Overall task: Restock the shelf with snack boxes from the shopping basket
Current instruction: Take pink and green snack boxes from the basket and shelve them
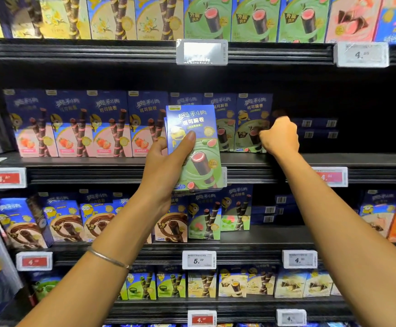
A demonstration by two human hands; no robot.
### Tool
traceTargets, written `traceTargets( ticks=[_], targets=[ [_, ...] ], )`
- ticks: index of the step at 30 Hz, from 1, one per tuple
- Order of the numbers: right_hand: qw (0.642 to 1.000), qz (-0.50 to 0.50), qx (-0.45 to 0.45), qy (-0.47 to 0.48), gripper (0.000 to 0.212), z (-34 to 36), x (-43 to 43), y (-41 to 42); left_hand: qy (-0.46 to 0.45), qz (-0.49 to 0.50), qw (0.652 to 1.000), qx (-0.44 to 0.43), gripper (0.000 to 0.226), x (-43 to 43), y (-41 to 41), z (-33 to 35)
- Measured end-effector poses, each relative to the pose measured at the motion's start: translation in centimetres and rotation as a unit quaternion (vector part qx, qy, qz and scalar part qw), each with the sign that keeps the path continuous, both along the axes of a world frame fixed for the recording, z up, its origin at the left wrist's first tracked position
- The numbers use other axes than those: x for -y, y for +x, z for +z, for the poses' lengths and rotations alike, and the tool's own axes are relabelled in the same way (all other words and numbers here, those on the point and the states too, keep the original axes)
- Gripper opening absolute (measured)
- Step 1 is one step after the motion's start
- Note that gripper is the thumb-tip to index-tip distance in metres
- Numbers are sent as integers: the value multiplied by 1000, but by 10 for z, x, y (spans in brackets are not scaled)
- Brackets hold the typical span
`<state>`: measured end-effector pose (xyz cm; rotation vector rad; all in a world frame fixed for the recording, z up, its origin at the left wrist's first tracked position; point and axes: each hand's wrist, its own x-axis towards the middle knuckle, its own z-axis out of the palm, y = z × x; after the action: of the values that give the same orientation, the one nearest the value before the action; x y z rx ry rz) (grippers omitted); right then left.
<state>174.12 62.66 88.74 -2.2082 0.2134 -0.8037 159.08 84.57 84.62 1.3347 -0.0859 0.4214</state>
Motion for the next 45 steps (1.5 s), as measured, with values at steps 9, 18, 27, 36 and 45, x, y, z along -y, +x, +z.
traceTargets(
  ticks=[9,18,27,36,45],
  targets=[
    [1000,19,2,10,43,0,3,-7,-17,-8,1000,-2,43,0,-5,-1],
    [917,360,97,138,26,-20,-48,-113,-28,13,1000,6,54,1,-8,0],
    [905,403,17,137,39,-22,-67,-133,-32,0,999,7,46,-9,-10,-1],
    [885,381,23,265,29,2,-57,-98,4,129,992,-3,15,-46,-5,3],
    [969,213,91,90,52,2,-88,-47,15,150,988,24,6,-61,-14,13]
  ],
)
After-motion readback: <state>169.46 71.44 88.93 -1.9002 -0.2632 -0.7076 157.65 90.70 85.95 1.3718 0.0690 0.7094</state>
